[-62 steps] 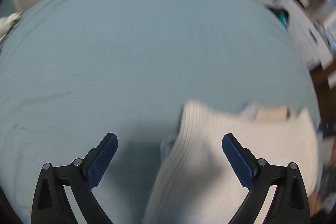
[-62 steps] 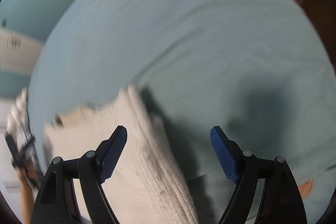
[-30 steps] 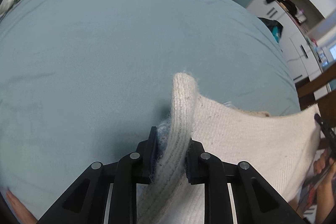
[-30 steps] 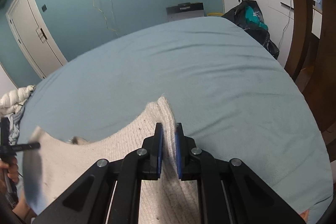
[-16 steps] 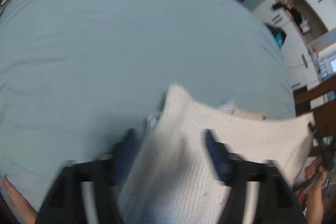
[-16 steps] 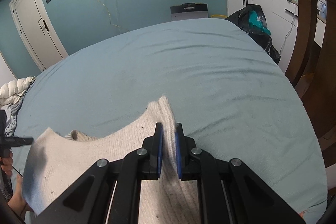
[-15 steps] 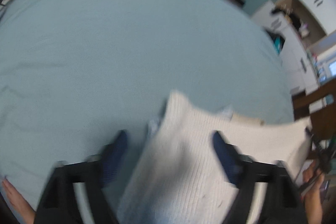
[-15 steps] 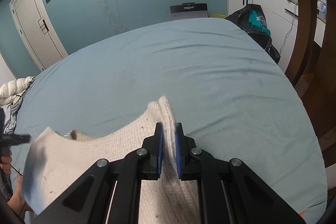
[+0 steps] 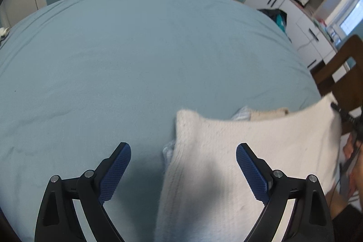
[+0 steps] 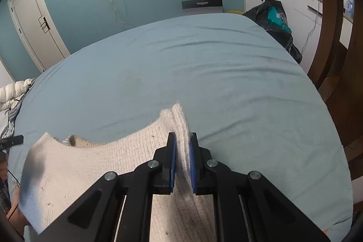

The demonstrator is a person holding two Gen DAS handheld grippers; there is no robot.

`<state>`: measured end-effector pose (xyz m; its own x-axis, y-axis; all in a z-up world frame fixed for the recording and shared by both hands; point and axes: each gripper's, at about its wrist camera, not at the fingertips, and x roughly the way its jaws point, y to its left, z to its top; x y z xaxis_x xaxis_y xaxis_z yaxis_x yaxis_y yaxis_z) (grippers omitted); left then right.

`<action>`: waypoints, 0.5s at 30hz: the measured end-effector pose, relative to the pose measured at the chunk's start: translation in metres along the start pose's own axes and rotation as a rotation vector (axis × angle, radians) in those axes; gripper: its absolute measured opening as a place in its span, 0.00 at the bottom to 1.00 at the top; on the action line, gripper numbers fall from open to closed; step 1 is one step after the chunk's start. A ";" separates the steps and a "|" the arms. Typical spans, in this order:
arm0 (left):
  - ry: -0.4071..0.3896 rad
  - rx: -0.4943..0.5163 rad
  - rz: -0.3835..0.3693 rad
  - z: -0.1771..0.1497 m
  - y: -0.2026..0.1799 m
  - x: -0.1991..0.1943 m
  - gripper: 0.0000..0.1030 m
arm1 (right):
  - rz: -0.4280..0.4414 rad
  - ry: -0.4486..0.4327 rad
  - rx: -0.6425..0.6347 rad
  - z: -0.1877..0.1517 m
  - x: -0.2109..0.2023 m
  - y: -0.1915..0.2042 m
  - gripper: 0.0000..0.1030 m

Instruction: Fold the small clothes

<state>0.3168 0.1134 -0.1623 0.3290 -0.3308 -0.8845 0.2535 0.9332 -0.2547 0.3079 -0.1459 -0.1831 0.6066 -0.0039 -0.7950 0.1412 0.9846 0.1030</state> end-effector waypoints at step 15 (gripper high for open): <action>0.081 0.068 0.144 -0.016 -0.024 0.059 0.21 | -0.026 0.020 0.011 -0.006 0.003 0.006 0.06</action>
<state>0.3158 0.0737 -0.2143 0.2932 -0.1790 -0.9391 0.2707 0.9577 -0.0981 0.3059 -0.1391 -0.1883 0.5869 -0.0263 -0.8092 0.1655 0.9823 0.0881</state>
